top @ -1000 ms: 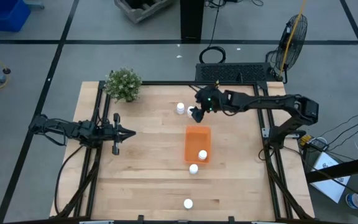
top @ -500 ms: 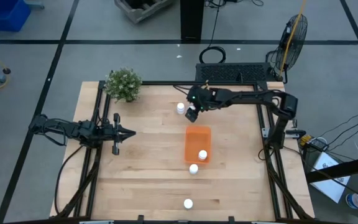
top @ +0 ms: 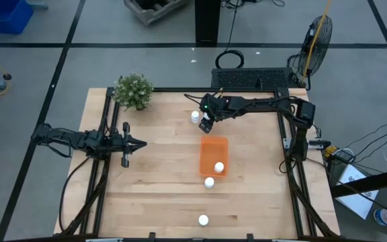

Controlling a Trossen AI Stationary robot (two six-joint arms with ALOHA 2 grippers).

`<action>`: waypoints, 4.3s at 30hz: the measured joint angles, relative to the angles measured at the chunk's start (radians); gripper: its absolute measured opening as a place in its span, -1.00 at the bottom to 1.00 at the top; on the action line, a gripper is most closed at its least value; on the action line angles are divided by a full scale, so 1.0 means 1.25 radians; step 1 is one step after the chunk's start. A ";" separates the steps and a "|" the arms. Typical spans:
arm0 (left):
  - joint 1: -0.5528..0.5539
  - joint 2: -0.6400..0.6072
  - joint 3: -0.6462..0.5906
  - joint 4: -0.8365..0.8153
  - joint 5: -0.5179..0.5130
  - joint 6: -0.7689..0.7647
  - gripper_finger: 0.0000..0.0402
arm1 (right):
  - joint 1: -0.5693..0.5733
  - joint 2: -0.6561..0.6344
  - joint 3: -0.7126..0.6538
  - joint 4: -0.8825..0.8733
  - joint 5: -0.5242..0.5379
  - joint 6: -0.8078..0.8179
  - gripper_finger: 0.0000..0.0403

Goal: Pick and place pill bottles into a basket
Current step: Put the white medicine bottle into the orange bin, then put the bottom white medicine bottle into the orange bin

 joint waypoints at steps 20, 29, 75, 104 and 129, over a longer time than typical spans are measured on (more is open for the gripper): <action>0.000 0.000 0.000 0.000 0.000 0.000 -0.85 | 0.016 -0.110 0.000 -0.053 0.052 -0.011 -0.27; 0.000 0.000 0.000 0.000 0.000 0.000 -0.85 | 0.155 -0.260 0.000 -0.166 0.129 0.063 -0.27; 0.000 0.000 0.000 0.001 0.000 0.000 -0.85 | 0.295 -0.066 -0.073 -0.046 0.044 0.170 -0.20; 0.000 0.000 0.000 0.000 0.000 0.000 -0.85 | 0.329 -0.250 -0.083 -0.082 0.045 0.137 -0.06; 0.000 0.000 0.000 0.001 0.000 0.000 -0.85 | 0.635 -0.949 -0.918 0.618 0.290 -0.074 -1.00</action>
